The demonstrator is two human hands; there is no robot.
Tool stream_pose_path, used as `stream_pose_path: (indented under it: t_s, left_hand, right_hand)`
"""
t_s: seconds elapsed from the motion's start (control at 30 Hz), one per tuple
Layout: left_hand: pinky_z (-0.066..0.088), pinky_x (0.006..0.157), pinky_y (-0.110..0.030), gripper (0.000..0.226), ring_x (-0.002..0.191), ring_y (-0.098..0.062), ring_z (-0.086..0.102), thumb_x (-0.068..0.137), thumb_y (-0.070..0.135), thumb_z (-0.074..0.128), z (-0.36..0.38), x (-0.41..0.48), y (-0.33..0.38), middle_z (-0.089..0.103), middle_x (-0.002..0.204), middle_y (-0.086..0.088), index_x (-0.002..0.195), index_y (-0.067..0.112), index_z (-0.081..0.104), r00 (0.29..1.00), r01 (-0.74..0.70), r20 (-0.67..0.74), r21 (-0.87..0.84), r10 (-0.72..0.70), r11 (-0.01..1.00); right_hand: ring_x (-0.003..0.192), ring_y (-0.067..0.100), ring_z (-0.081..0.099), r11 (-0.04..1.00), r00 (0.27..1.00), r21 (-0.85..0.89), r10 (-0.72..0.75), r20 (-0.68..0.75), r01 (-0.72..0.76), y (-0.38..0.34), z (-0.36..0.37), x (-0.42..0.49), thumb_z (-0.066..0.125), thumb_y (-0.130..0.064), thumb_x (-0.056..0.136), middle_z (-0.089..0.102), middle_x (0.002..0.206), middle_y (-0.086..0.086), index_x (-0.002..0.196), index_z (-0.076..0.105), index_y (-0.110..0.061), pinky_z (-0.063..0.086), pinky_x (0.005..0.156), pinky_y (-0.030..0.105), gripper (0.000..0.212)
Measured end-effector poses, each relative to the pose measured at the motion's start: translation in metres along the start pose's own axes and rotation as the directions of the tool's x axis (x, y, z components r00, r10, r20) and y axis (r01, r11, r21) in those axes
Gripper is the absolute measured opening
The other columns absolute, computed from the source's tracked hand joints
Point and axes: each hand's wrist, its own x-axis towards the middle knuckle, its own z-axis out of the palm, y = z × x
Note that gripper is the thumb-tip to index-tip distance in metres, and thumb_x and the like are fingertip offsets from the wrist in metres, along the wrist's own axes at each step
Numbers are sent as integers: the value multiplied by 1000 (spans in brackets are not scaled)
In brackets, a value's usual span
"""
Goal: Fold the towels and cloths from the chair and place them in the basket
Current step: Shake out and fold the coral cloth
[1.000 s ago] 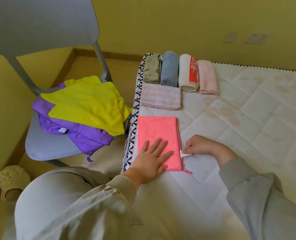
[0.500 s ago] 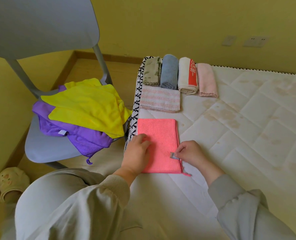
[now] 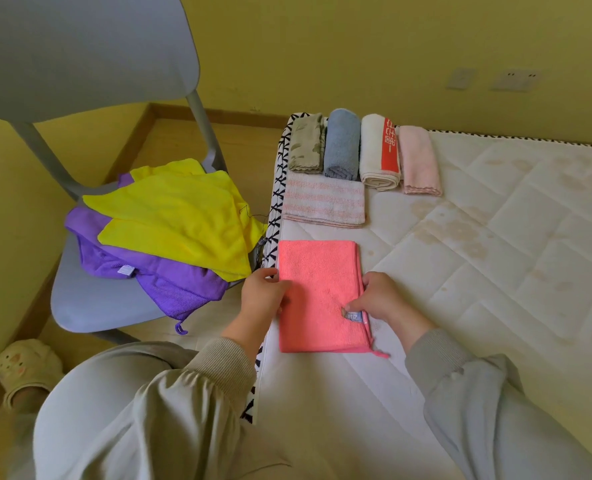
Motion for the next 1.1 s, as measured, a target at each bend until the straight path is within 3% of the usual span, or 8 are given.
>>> stream_pose_path:
  t_s: [0.1,0.23,0.37,0.5,0.7,0.83,1.0,1.1]
  left_hand:
    - [33,34,-15,10,30,-7,45,82,-6,58,1,0,5,56,53,-9,90,-1,63,995,82,63,-82,-76,993]
    - [50,45,-20,17,52,-21,59,85,-15,49,4,-2,11,64,51,-11,77,-1,56,974,222,127,-346,-189,912]
    - [52,45,-20,16,60,-28,62,88,-14,42,4,-4,13,64,73,-24,83,-4,54,957,285,188,-474,-220,833]
    - [50,41,-19,14,47,-20,65,92,-8,40,1,1,13,62,80,-25,90,-7,54,948,315,209,-496,-241,809]
    - [56,54,-23,18,62,-23,66,91,-7,42,-2,4,14,62,82,-21,78,-4,55,942,330,219,-482,-253,812]
    - [55,73,-31,20,67,-25,67,89,-9,41,0,3,11,60,86,-14,77,4,51,950,310,205,-526,-235,792]
    - [58,58,-30,10,59,-28,70,94,3,44,-6,6,9,57,97,-16,86,3,49,943,333,235,-614,-238,716]
    - [58,59,-31,23,70,-31,66,99,18,41,-8,7,5,56,98,-17,95,-2,50,938,347,239,-627,-252,697]
  right_hand:
    - [54,14,51,998,998,45,53,25,-54,-3,0,3,78,5,68,56,69,6,74,53,-9,35,41,20,29]
    - [31,11,48,971,992,203,119,40,-125,-2,2,7,72,11,72,57,56,12,75,54,-1,34,32,18,22]
    - [35,16,60,843,977,495,197,77,-209,-6,-1,7,58,15,83,58,71,18,76,47,-2,37,31,16,22]
    - [37,16,61,770,973,601,223,63,-215,-7,-1,8,53,12,88,57,83,18,81,46,-3,38,30,16,18]
    - [42,16,64,715,983,680,174,51,-162,-4,0,11,51,16,87,59,84,20,114,46,0,43,35,17,31]
    - [50,14,67,719,994,687,82,66,-105,3,1,8,52,15,87,62,83,18,91,55,3,52,46,19,13]
    - [54,13,68,685,999,727,-7,53,-34,10,2,6,50,16,87,62,77,16,81,57,1,55,53,19,18]
    - [57,16,66,703,999,711,-33,43,-8,10,2,5,53,18,83,64,71,14,83,59,2,53,56,21,17]
